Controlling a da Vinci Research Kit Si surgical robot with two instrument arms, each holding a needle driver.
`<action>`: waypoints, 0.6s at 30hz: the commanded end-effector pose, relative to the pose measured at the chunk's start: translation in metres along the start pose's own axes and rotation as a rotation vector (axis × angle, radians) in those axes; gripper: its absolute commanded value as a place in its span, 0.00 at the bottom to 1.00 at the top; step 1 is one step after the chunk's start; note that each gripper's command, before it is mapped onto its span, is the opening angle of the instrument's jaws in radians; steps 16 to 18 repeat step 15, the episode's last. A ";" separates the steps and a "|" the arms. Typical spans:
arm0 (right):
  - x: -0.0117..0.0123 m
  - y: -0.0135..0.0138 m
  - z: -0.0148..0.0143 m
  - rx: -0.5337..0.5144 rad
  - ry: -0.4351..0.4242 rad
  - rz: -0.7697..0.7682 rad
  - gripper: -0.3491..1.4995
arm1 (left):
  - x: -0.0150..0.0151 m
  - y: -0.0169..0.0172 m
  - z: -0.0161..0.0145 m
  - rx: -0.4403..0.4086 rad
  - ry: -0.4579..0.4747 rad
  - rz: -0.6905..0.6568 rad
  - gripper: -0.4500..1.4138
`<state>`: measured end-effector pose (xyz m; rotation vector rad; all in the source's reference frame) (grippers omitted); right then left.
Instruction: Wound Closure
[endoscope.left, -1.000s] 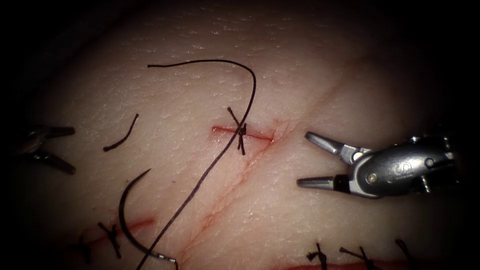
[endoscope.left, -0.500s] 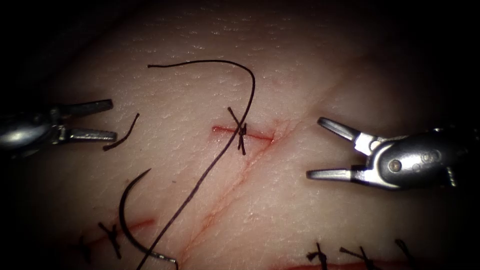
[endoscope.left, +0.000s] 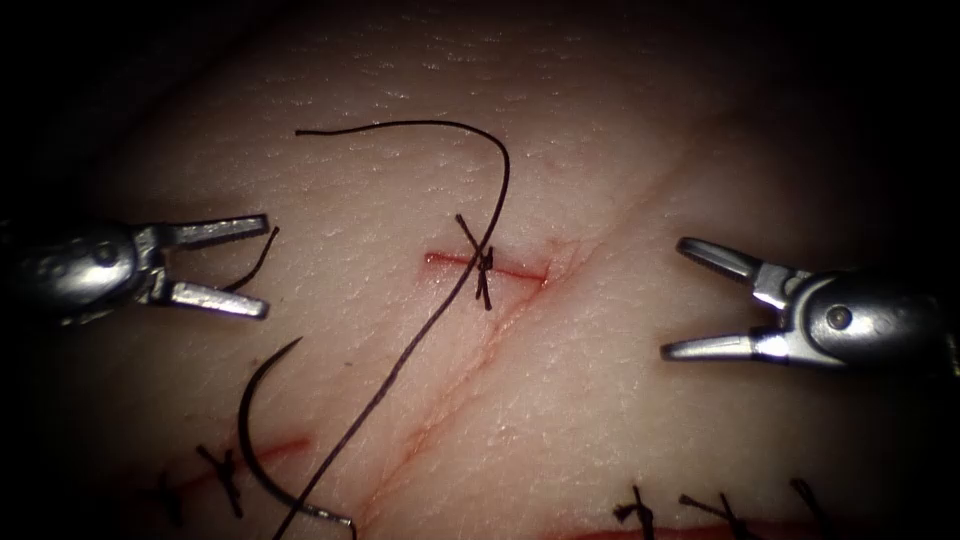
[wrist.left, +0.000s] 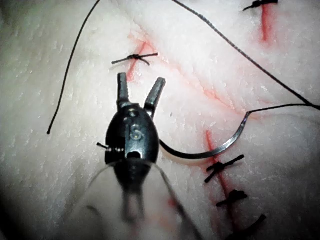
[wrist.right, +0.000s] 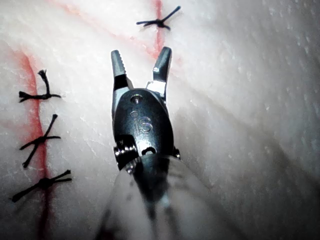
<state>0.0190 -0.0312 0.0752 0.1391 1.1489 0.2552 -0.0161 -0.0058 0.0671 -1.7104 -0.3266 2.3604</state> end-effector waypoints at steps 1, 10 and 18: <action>-0.0004 -0.0005 0.0009 0.001 0.001 0.001 0.94 | -0.0005 0.0001 0.0007 -0.003 0.004 0.001 0.57; -0.0002 -0.0004 0.0013 0.008 0.004 0.003 0.92 | -0.0006 0.0001 0.0008 -0.011 0.016 0.002 0.56; -0.0001 -0.0007 0.0014 0.008 0.005 0.003 0.91 | -0.0006 0.0002 0.0007 -0.005 0.012 0.003 0.56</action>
